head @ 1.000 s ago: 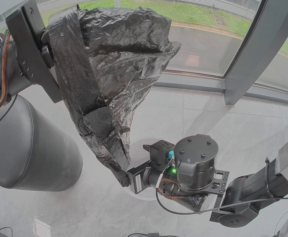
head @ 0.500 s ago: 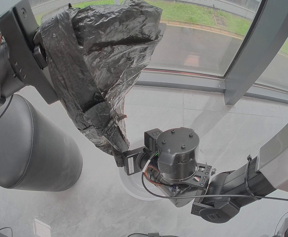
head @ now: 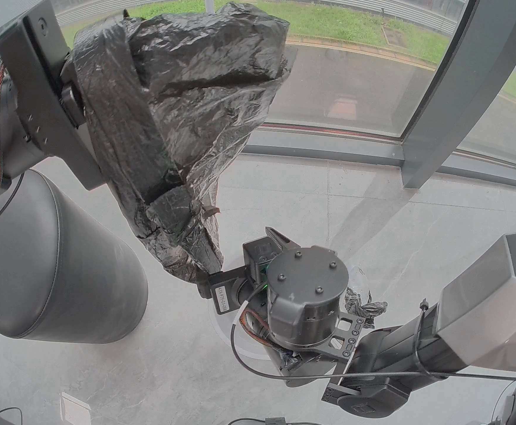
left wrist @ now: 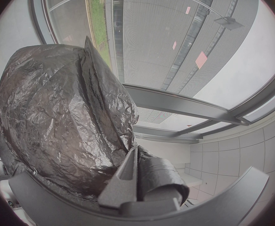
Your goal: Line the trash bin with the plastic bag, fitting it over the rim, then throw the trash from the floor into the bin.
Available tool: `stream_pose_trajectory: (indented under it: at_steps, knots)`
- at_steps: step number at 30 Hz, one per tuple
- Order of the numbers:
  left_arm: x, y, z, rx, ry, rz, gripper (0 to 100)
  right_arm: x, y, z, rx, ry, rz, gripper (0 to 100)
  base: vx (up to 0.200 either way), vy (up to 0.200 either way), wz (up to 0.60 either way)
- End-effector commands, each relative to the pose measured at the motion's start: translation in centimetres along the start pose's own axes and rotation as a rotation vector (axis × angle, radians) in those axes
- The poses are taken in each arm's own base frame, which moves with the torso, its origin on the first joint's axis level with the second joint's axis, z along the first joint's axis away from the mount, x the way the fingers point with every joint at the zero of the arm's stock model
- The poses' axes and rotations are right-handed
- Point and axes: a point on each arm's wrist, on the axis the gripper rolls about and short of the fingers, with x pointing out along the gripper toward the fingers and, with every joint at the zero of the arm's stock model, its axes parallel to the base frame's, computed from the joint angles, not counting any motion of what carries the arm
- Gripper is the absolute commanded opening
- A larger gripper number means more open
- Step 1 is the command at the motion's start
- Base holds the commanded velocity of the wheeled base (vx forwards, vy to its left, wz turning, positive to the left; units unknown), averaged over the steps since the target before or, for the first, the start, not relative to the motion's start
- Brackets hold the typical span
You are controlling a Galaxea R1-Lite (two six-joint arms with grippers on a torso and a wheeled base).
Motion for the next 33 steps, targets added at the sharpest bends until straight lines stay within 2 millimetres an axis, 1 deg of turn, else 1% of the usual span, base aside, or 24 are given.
stream_pose_trajectory:
  at_steps: [1,12,18,20,22,23,24,26,27,28,29,32,33]
  knots:
    - [0.0,0.1,0.0,-0.002,0.001,0.001,0,0.2,0.5,-1.5,-0.036,0.007,0.005,0,0.000,0.000,0.00]
    - [0.0,0.1,0.0,0.000,-0.001,0.001,0,0.3,0.6,-1.8,-0.032,0.011,0.006,0,0.000,0.000,0.00]
    - [-0.1,0.1,0.0,0.002,-0.003,0.002,0,-0.1,0.3,-1.8,-0.040,0.020,0.006,0,0.000,0.000,0.00]
    - [-0.1,0.2,0.0,0.002,-0.005,0.008,0,-1.0,-0.3,-2.1,-0.074,0.049,0.024,0,0.000,0.000,0.00]
    - [-0.2,0.4,0.0,0.004,-0.007,0.012,0,-1.5,-0.9,-1.7,-0.086,0.052,0.033,0,0.000,0.000,0.00]
    - [-0.3,0.9,0.0,0.000,-0.011,0.028,0,-2.4,-2.1,-1.2,-0.118,0.071,0.094,0,0.000,0.000,0.00]
    - [-0.4,1.2,0.1,-0.001,-0.015,0.035,0,-2.6,-2.5,-1.1,-0.125,0.082,0.120,0,0.000,0.000,0.00]
    - [-1.0,2.4,0.4,0.001,-0.040,0.067,0,-3.7,-4.8,-0.2,-0.135,0.117,0.210,0,0.000,0.000,0.00]
    - [-1.2,2.7,0.5,0.001,-0.047,0.073,0,-4.1,-5.3,0.0,-0.137,0.133,0.235,0,0.000,0.000,0.00]
    - [-1.2,2.7,0.5,0.001,-0.047,0.073,0,-4.1,-5.3,0.0,-0.137,0.133,0.235,0,0.000,0.000,0.00]
    - [-1.9,4.0,0.6,-0.003,-0.075,0.092,0,-5.5,-7.1,0.8,-0.134,0.183,0.357,0,0.000,0.000,0.00]
    - [-3.0,5.6,0.5,-0.003,-0.095,0.111,0,-7.1,-9.1,2.0,-0.083,0.253,0.509,0,0.000,0.000,0.00]
    - [-3.0,5.7,0.5,-0.002,-0.094,0.110,0,-7.2,-9.3,2.0,-0.076,0.262,0.522,0,0.000,0.000,0.00]
